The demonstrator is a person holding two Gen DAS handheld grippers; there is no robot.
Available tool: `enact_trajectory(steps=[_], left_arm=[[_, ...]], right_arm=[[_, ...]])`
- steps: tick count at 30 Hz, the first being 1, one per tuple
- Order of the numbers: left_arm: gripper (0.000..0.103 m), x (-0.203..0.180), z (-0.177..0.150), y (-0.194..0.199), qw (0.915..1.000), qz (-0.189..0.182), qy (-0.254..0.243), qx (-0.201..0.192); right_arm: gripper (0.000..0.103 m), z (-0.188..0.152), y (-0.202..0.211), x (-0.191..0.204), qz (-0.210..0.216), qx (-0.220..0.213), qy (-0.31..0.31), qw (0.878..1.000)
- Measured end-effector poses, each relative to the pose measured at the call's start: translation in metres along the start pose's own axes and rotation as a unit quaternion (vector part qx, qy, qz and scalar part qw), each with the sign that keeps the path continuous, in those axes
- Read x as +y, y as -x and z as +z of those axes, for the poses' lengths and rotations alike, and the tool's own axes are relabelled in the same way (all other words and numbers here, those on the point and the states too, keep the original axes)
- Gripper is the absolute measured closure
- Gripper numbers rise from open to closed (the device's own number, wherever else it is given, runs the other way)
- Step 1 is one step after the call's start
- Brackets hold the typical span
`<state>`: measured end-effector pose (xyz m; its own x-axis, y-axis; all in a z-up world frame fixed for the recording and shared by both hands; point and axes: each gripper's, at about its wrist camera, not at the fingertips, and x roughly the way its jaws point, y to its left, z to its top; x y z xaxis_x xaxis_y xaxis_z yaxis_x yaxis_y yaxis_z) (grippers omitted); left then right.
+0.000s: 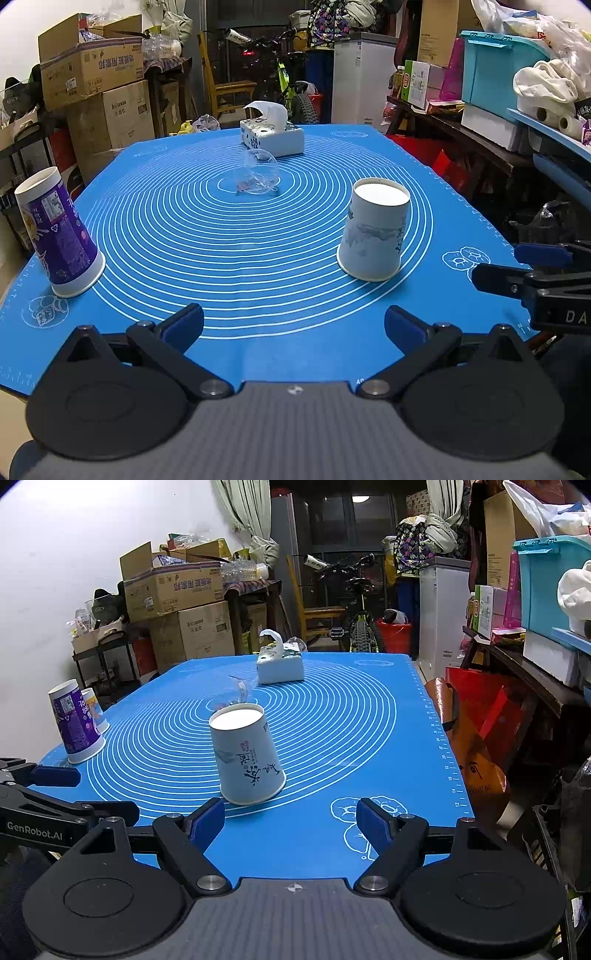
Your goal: Flip cup upside down
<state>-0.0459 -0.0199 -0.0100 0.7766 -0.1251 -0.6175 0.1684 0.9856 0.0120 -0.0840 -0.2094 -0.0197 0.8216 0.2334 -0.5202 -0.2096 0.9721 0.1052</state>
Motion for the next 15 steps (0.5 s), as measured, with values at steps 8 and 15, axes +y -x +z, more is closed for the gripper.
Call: enact_trajectory(steps=[8,15], left_arm=[[0.000,0.0018,0.0009,0.0005,1.0000,0.000,0.002,0.003],[0.000,0.0024,0.0009,0.0010,1.0000,0.000,0.003,0.001]], right_arm=[[0.022,0.0000,0.0003,0.0008,0.000,0.001,0.000,1.000],[0.022,0.0002,0.0008,0.0011,0.001,0.002,0.001,1.000]])
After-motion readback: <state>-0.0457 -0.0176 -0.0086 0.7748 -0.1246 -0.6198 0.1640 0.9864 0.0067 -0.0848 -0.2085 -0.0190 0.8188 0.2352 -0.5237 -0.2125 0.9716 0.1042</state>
